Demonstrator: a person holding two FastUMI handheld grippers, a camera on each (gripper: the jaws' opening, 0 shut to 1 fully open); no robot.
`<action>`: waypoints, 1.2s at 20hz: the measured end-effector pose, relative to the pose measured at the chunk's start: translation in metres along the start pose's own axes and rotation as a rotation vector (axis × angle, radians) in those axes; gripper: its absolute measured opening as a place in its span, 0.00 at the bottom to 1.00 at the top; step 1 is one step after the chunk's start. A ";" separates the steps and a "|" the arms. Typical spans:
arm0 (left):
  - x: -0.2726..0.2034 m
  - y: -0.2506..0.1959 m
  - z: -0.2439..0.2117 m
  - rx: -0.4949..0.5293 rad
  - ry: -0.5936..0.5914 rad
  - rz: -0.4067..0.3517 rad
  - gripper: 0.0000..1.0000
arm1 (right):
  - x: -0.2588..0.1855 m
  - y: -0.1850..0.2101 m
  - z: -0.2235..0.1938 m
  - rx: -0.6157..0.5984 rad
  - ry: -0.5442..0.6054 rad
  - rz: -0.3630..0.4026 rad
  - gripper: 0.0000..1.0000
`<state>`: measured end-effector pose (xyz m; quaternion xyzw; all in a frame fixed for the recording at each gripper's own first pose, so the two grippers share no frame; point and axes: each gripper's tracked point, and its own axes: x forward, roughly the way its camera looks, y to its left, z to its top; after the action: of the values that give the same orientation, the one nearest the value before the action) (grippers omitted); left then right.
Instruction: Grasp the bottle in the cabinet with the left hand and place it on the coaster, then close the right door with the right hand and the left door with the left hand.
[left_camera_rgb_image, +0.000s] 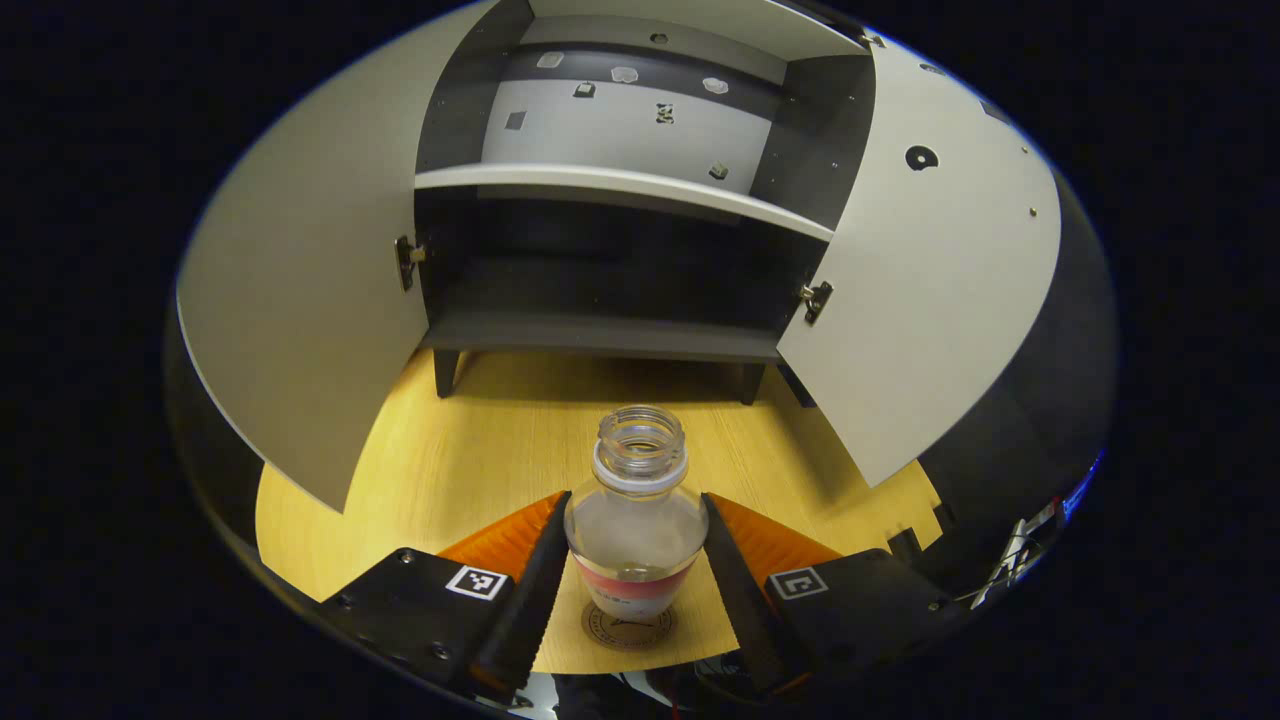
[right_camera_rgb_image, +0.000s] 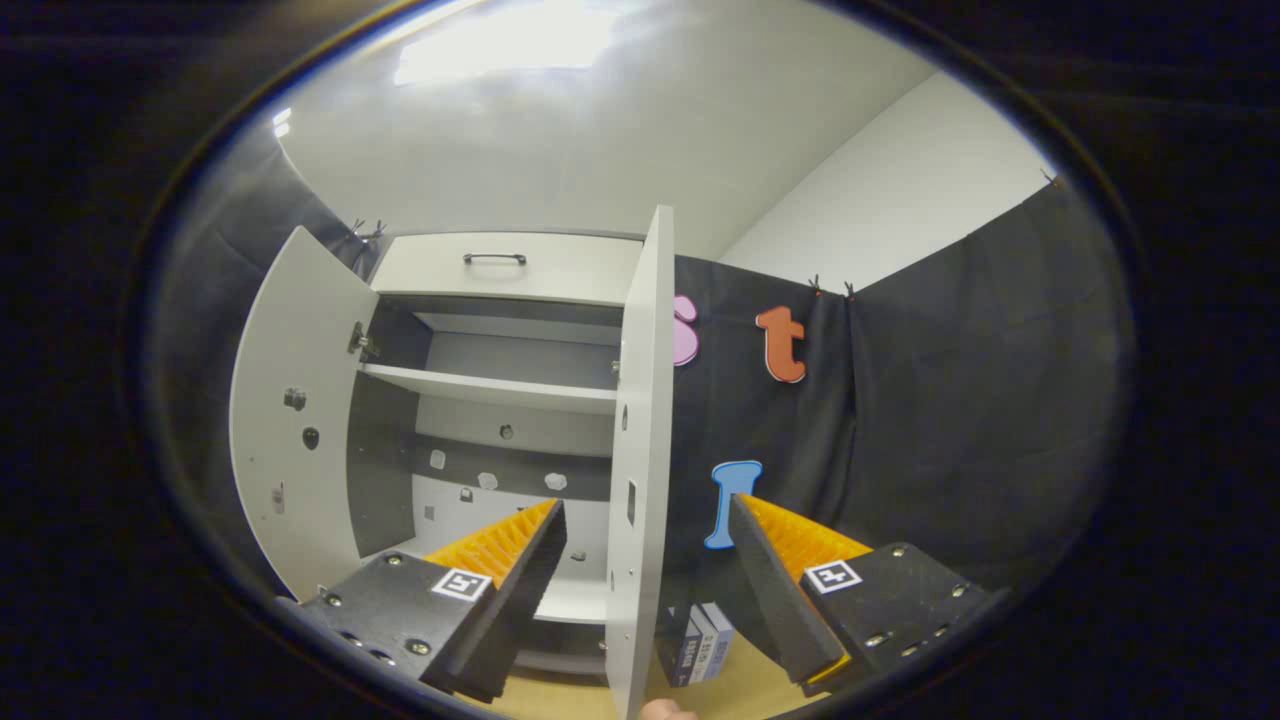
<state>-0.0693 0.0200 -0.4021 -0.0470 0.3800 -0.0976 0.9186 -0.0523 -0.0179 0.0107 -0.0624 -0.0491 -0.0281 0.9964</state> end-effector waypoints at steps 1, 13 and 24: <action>0.002 -0.001 -0.009 -0.006 0.011 -0.007 0.81 | -0.001 0.002 0.000 0.001 0.002 0.004 0.98; 0.013 0.000 -0.061 -0.030 0.014 -0.022 0.81 | -0.007 0.000 -0.004 -0.009 0.020 0.008 0.93; 0.018 0.004 -0.071 -0.011 0.035 0.020 0.82 | 0.001 0.009 -0.012 -0.016 0.035 0.033 0.98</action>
<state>-0.1062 0.0192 -0.4651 -0.0467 0.3970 -0.0872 0.9125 -0.0495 -0.0103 -0.0017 -0.0704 -0.0301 -0.0133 0.9970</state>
